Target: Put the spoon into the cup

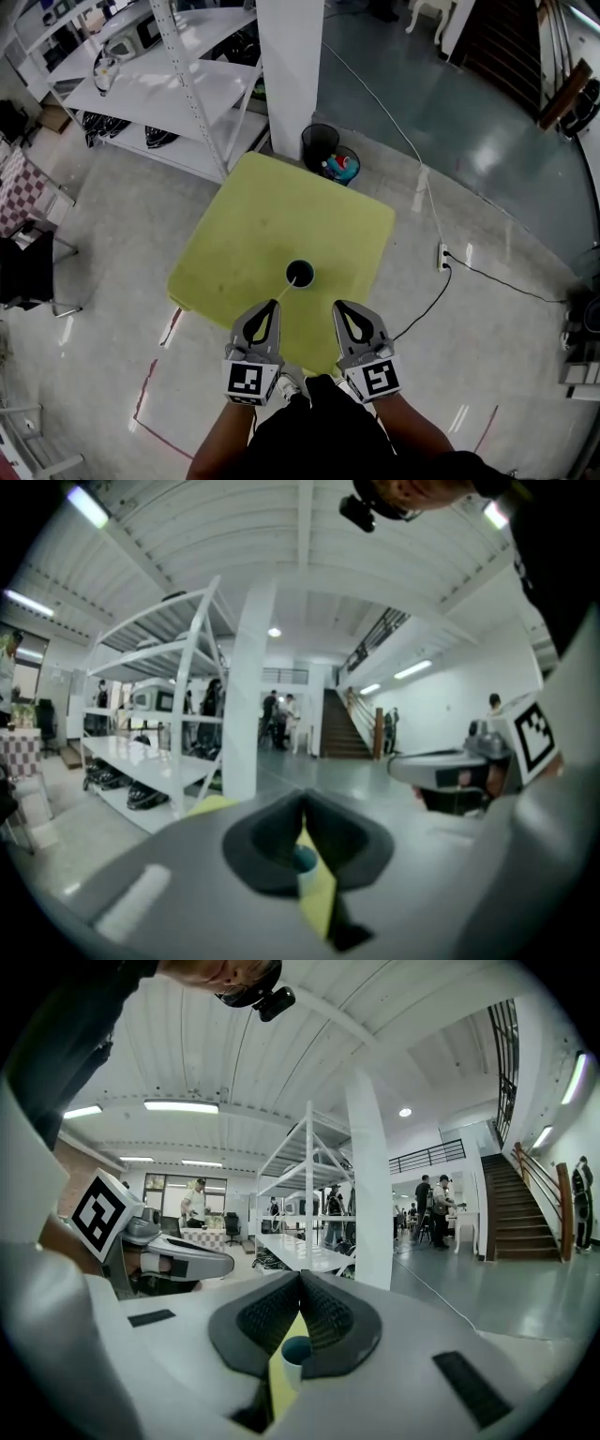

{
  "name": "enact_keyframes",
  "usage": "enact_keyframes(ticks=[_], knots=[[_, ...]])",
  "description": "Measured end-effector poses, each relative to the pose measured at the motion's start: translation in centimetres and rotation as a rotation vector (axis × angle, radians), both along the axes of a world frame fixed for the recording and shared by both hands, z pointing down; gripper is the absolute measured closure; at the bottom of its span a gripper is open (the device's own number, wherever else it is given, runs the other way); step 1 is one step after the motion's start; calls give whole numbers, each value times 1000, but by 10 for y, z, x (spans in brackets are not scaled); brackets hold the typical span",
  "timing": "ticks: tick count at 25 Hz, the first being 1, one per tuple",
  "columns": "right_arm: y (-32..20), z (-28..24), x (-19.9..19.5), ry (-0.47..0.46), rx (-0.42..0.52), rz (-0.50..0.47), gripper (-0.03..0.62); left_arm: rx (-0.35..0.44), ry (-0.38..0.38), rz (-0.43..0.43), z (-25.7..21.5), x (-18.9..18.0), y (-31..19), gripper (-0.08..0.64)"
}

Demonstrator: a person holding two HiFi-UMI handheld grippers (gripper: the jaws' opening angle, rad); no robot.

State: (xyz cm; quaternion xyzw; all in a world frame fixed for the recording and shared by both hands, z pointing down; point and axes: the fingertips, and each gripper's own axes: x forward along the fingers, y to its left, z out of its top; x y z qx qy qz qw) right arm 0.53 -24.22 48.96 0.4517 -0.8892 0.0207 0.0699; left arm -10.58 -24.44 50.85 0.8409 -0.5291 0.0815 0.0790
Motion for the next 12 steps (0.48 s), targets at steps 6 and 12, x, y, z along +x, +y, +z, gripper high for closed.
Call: enact_keyframes(ticks=[6,12], knots=[[-23,36,5,-3,-73,-8,586,-42,-46,10,33,8,-25,549],[-28,65,10,21,-147,-31,584,-99,-73,5,63,11,-39,549]])
